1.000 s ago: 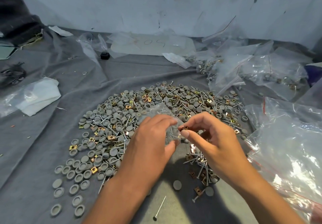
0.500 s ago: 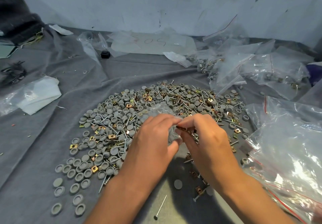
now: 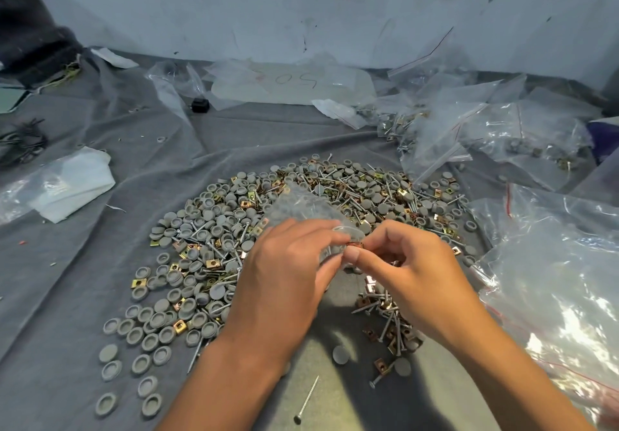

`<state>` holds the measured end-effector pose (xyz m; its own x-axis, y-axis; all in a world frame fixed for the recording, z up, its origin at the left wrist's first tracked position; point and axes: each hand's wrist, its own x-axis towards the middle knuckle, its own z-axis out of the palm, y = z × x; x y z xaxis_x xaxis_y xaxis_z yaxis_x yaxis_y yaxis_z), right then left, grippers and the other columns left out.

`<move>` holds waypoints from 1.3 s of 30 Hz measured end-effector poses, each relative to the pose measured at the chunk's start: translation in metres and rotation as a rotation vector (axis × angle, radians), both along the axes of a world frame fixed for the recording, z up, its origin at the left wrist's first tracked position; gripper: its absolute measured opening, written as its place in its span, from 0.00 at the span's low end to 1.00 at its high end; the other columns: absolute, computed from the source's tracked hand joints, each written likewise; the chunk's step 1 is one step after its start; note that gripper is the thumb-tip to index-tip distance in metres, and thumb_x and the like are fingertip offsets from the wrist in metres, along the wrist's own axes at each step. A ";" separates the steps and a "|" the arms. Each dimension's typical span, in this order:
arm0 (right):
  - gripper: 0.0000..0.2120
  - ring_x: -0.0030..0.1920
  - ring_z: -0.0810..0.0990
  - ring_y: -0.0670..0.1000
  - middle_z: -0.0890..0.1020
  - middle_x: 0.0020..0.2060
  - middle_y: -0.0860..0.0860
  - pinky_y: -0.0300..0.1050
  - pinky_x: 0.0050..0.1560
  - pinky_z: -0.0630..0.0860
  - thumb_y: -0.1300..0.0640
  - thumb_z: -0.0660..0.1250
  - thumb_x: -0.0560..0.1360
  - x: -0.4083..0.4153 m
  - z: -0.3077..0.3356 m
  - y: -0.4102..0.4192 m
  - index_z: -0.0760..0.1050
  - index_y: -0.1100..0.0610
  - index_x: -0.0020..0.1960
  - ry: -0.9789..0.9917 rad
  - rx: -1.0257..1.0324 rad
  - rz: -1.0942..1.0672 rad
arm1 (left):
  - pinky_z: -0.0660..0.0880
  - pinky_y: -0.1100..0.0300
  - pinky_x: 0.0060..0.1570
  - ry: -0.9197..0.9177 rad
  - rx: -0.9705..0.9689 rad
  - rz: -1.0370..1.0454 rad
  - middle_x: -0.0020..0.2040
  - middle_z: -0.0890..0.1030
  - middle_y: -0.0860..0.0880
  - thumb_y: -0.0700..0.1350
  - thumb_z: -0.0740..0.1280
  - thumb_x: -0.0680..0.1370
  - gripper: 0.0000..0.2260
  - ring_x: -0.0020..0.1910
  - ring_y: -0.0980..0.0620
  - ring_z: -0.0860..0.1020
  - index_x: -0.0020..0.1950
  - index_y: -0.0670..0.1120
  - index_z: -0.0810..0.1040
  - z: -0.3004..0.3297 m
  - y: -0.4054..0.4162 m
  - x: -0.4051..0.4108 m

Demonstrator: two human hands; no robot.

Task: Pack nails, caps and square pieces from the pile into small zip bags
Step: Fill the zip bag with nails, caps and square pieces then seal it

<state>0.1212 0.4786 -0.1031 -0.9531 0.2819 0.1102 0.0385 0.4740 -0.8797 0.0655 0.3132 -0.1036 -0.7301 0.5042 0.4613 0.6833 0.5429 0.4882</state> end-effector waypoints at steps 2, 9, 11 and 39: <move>0.11 0.37 0.83 0.42 0.86 0.37 0.45 0.32 0.38 0.74 0.44 0.75 0.70 0.000 0.002 0.003 0.81 0.51 0.41 -0.034 -0.110 0.042 | 0.78 0.54 0.58 0.011 0.007 -0.013 0.54 0.85 0.52 0.47 0.74 0.71 0.13 0.54 0.56 0.81 0.55 0.48 0.86 0.001 -0.001 0.001; 0.08 0.44 0.86 0.45 0.87 0.43 0.46 0.36 0.44 0.79 0.49 0.73 0.72 0.001 0.003 0.009 0.81 0.48 0.50 0.041 -0.198 0.134 | 0.76 0.66 0.54 -0.108 0.073 -0.006 0.53 0.84 0.60 0.51 0.72 0.74 0.09 0.50 0.66 0.79 0.53 0.53 0.86 0.004 -0.002 -0.001; 0.07 0.44 0.85 0.45 0.86 0.42 0.44 0.36 0.44 0.79 0.48 0.73 0.73 0.003 0.003 0.008 0.82 0.47 0.50 0.109 -0.105 0.125 | 0.74 0.71 0.48 -0.160 0.119 0.004 0.51 0.84 0.62 0.51 0.73 0.73 0.08 0.44 0.66 0.79 0.51 0.55 0.86 0.005 -0.001 -0.001; 0.05 0.35 0.80 0.43 0.84 0.39 0.41 0.29 0.34 0.71 0.46 0.70 0.75 0.006 0.003 0.012 0.82 0.44 0.49 0.215 0.085 0.177 | 0.73 0.72 0.50 -0.240 0.086 -0.066 0.50 0.82 0.70 0.51 0.76 0.73 0.09 0.49 0.65 0.80 0.51 0.60 0.85 0.006 -0.008 -0.005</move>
